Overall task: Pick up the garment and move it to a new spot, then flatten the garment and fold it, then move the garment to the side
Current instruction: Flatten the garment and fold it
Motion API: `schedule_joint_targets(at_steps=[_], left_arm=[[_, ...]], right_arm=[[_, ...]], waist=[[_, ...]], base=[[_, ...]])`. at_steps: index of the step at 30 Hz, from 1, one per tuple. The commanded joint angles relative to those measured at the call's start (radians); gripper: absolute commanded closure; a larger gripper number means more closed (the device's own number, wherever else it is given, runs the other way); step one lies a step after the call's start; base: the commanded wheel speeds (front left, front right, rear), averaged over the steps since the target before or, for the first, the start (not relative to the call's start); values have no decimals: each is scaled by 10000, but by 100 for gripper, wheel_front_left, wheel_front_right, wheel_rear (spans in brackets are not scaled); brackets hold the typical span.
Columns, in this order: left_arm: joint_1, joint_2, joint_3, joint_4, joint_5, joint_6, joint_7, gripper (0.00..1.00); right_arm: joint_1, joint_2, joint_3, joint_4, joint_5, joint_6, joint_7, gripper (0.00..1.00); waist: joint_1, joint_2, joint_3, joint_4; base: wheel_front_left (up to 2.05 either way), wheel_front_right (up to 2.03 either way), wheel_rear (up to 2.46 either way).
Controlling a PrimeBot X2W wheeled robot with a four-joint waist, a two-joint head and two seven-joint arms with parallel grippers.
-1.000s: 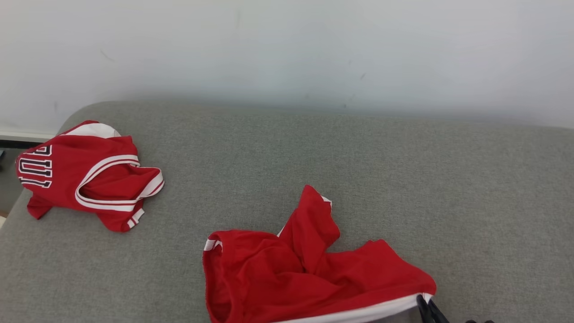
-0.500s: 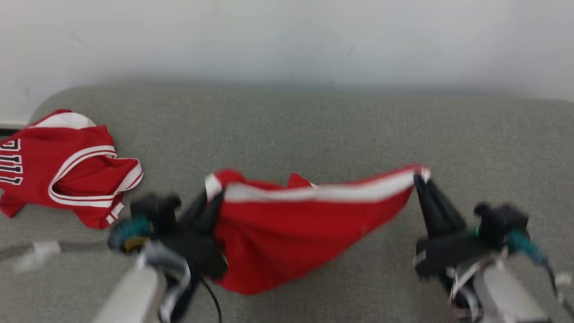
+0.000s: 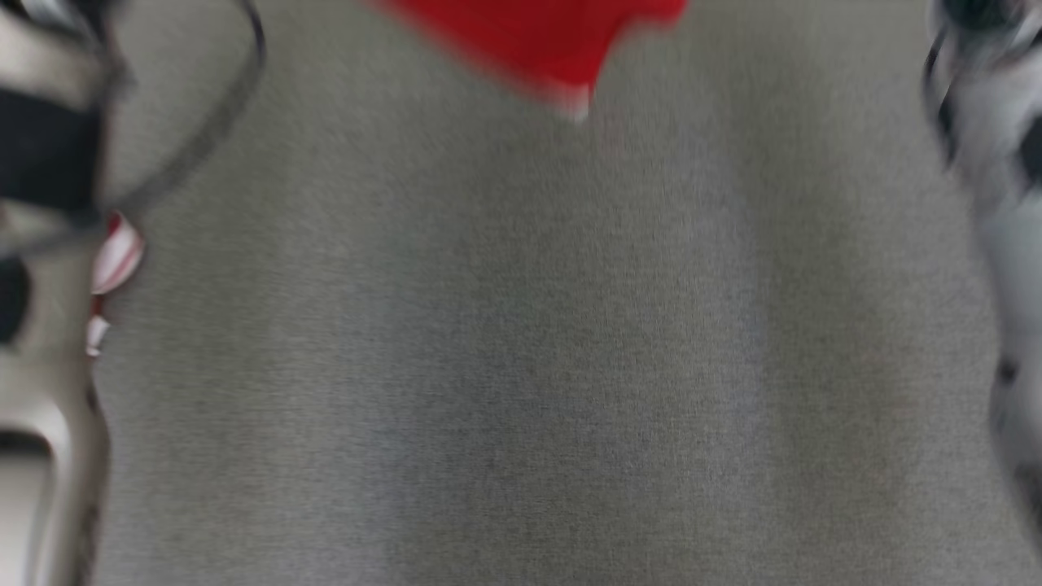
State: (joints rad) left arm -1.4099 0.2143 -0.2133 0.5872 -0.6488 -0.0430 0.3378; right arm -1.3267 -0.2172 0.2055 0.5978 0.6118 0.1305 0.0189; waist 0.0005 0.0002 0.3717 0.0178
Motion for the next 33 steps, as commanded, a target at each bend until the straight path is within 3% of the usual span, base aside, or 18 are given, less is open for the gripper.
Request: schedule_joint_targets(at_steps=[1, 4, 8, 15, 19, 24, 28, 33], left_arm=[[-837, -29, 97, 375, 164, 163, 45, 100], [-2462, -275, 216, 1170, 198, 365, -253, 100], [-3917, -612, 102, 2080, 322, 256, -894, 100], [-4450, -946, 417, 3241, -12, -25, -2210, 100], [-3779, -982, 530, 3725, -194, -430, -3054, 100], [-2022, -1008, 650, 3608, -750, -825, -4099, 100], [-8, -976, 893, 2875, -1428, -853, -4914, 100], [3234, -902, 820, 1190, -1980, -851, -5434, 100]], right_arm=[[-897, 51, -136, 408, -58, 9, -31, 100], [-2618, 214, -350, 1382, -251, 9, -276, 100], [-4098, 437, -299, 2366, -557, 10, -765, 100], [-4623, 502, 199, 3158, -510, 10, -1603, 100], [-3821, 386, 873, 3158, -152, 10, -2108, 100], [-1942, -220, 2091, 2301, 440, 10, -2600, 100], [255, -960, 2741, 1205, 1036, 9, -2790, 100], [3129, -1796, 2843, -149, 1546, -11, -2853, 100]], waist=[[-5, -2, 1758, -736], [-5, -2, 2276, -939], [-5, -2, 2715, -1074], [-5, -2, 2861, -978], [-5, -2, 2591, -918], [-5, -2, 1872, -856], [-5, -2, 1092, -833], [-5, -2, 222, -720]], base=[[0, 0, 0], [0, 0, 0], [0, 0, 0], [0, 0, 0], [0, 0, 0], [0, 0, 0], [0, 0, 0], [0, 0, 0]])
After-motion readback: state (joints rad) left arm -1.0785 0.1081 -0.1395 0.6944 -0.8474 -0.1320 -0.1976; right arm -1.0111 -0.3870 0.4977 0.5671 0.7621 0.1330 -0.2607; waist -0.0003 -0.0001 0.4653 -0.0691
